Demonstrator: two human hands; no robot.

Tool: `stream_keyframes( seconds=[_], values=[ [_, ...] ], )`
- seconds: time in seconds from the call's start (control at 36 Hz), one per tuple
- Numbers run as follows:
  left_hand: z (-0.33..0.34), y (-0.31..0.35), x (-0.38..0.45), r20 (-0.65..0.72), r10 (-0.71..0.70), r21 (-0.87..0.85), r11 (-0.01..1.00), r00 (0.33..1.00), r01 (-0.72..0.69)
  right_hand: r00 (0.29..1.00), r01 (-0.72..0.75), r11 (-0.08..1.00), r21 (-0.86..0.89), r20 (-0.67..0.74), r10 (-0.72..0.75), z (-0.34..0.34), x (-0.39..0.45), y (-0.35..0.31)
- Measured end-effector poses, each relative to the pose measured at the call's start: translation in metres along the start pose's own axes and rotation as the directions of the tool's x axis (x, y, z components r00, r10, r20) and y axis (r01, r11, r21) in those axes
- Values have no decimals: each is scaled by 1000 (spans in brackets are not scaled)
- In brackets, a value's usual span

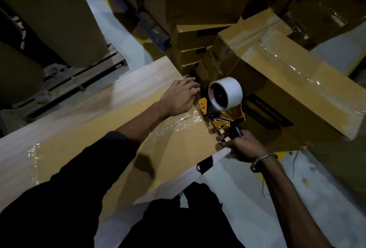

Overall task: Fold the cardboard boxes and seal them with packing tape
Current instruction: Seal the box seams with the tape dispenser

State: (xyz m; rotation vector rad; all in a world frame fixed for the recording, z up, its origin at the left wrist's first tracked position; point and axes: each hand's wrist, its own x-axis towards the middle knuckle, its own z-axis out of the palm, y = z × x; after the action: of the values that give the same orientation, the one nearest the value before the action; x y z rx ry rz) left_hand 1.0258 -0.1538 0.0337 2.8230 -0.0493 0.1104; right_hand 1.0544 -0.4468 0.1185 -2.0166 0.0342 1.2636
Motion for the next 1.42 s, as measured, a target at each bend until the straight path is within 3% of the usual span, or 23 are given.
stream_keyframes(
  seconds=[0.22,0.36,0.58,0.92,1.06,1.31,1.42],
  values=[
    [6,3,-2,-26,0,-8,1000,1000,-1,999,-20,1000,25,-33,20,-10,-3,42],
    [18,29,-18,-1,128,15,992,992,-128,999,-12,996,84,-44,15,-7,0,43],
    [21,36,-18,-31,91,69,994,995,-89,997,30,989,148,-78,-19,2,-9,57],
    [21,65,-32,-14,106,-41,993,994,-107,998,11,983,186,-64,1,-5,-25,80],
    [35,85,-50,-96,43,-68,996,995,-49,999,14,986,167,-42,-7,-8,-26,82],
    [34,87,-48,-46,-4,20,1000,999,5,1000,22,1000,1,3,-22,-34,-54,84],
    [35,96,-45,-22,-20,47,999,1000,21,999,27,999,17,-17,-27,-35,-63,100]
  ],
)
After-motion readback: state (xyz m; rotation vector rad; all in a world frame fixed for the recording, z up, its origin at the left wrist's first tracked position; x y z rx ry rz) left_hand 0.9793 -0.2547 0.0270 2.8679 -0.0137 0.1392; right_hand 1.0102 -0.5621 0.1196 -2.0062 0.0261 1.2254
